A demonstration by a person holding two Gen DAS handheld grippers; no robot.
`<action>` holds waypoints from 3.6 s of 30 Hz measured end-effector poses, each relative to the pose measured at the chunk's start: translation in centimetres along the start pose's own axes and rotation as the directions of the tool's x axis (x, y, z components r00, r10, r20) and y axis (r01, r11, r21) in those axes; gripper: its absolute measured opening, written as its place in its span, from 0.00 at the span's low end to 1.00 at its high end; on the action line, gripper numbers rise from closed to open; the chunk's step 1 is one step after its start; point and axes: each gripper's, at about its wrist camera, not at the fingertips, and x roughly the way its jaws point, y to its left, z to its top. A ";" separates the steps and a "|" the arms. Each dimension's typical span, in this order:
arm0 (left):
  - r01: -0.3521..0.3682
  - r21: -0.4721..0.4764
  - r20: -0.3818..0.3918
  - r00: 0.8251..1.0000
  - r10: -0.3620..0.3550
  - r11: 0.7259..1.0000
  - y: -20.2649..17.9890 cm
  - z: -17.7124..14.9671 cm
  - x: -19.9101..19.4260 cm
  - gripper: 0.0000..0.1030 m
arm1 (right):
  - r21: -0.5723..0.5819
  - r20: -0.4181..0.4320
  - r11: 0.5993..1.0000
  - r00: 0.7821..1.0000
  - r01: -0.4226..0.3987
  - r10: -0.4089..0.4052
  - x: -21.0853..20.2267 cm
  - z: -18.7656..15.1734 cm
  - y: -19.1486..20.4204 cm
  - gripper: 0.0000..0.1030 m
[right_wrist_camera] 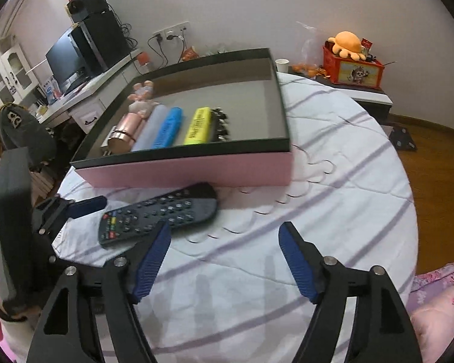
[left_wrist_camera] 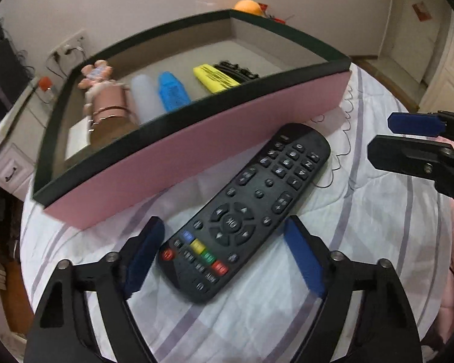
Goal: Organize rigid objects
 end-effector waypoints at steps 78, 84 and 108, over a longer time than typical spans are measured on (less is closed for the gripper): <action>0.185 -0.351 0.046 0.983 -0.180 0.918 -0.9 17.5 3.8 0.29 | -0.014 -0.031 0.991 0.991 -0.132 0.132 0.5 2.6 -10.5 0.77; 0.197 -0.357 0.026 0.979 -0.202 0.913 -0.9 18.2 5.7 0.29 | -0.013 -0.056 0.991 0.990 -0.130 0.129 1.7 2.7 -10.9 0.77; 0.053 -0.306 0.050 0.998 -0.039 0.950 0.0 11.0 -1.6 0.78 | -0.043 -0.055 0.990 0.990 -0.135 0.133 1.2 2.7 -9.5 0.77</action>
